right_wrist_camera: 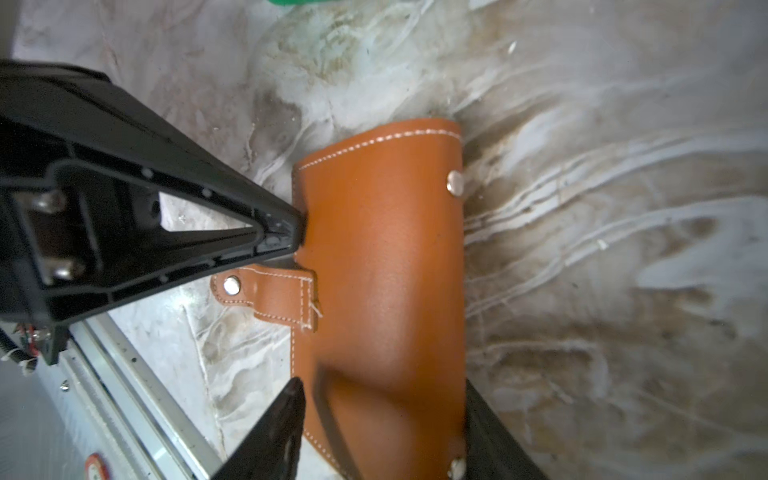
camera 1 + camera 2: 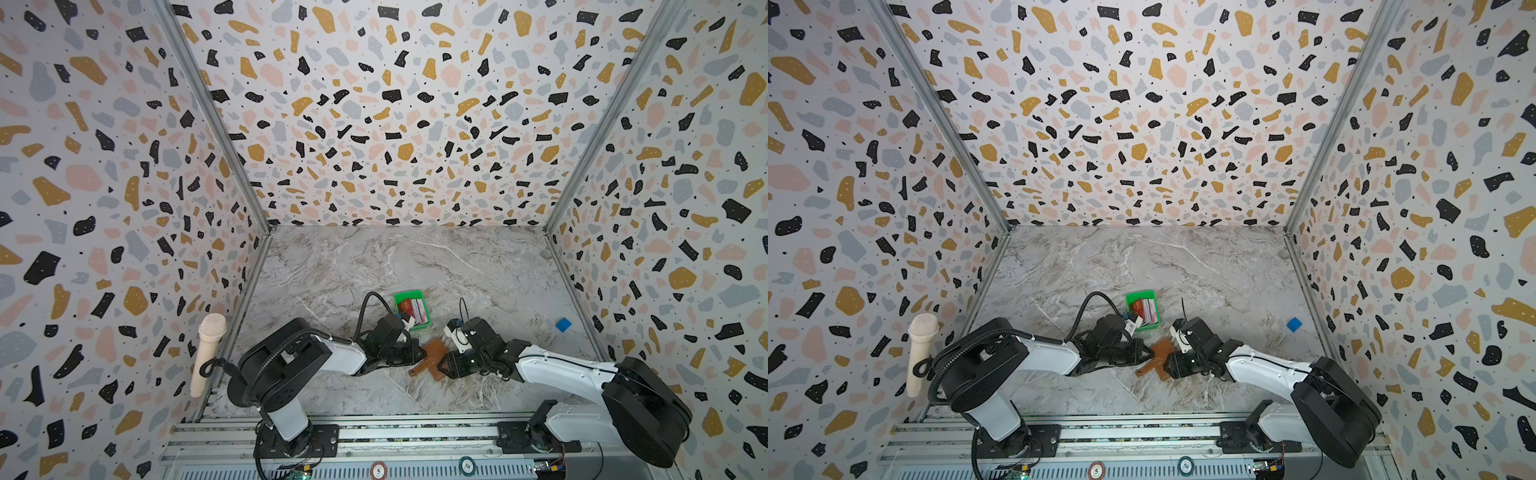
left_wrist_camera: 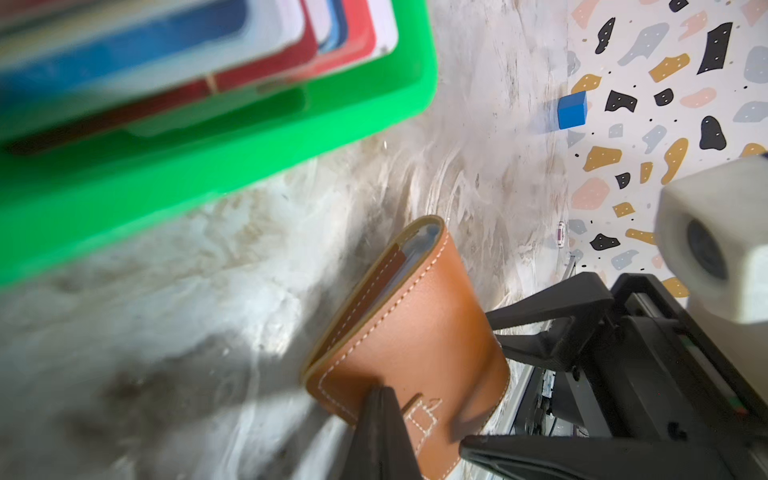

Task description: Put the credit cards into the card holder

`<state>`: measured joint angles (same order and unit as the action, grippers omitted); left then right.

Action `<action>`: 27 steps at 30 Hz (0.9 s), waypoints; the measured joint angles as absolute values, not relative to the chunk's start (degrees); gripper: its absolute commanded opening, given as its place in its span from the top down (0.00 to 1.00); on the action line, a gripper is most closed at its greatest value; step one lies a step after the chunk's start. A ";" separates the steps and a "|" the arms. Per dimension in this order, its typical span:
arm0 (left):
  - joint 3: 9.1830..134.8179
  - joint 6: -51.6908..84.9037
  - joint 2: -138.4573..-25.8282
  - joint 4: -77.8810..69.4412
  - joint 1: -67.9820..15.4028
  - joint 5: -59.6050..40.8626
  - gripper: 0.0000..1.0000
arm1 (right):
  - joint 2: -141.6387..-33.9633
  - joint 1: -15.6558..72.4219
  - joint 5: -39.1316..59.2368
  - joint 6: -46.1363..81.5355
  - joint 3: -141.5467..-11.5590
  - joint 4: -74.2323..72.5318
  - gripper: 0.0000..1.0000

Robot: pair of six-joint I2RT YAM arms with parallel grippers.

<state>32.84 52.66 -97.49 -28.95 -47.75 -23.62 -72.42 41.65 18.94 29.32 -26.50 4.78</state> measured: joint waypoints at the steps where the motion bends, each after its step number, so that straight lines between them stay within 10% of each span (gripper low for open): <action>1: 32.91 52.66 -97.76 -29.30 -47.81 -23.66 1.00 | -72.38 40.99 19.97 29.32 -26.11 4.16 0.55; 7: 32.71 53.10 -98.67 -31.75 -48.03 -23.90 1.00 | -70.46 38.15 25.17 30.87 -25.91 3.90 1.00; 18: 23.59 54.63 -80.75 -25.56 -39.83 -19.75 1.00 | -67.79 48.95 -12.80 33.45 -44.29 29.61 1.00; 27: 22.06 54.59 -76.07 -24.32 -36.47 -19.11 1.00 | -90.04 68.49 -34.04 42.78 -55.40 45.84 1.00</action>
<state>22.06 54.59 -76.07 -24.32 -36.47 -19.11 -90.04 68.49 -34.04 42.78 -55.40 45.84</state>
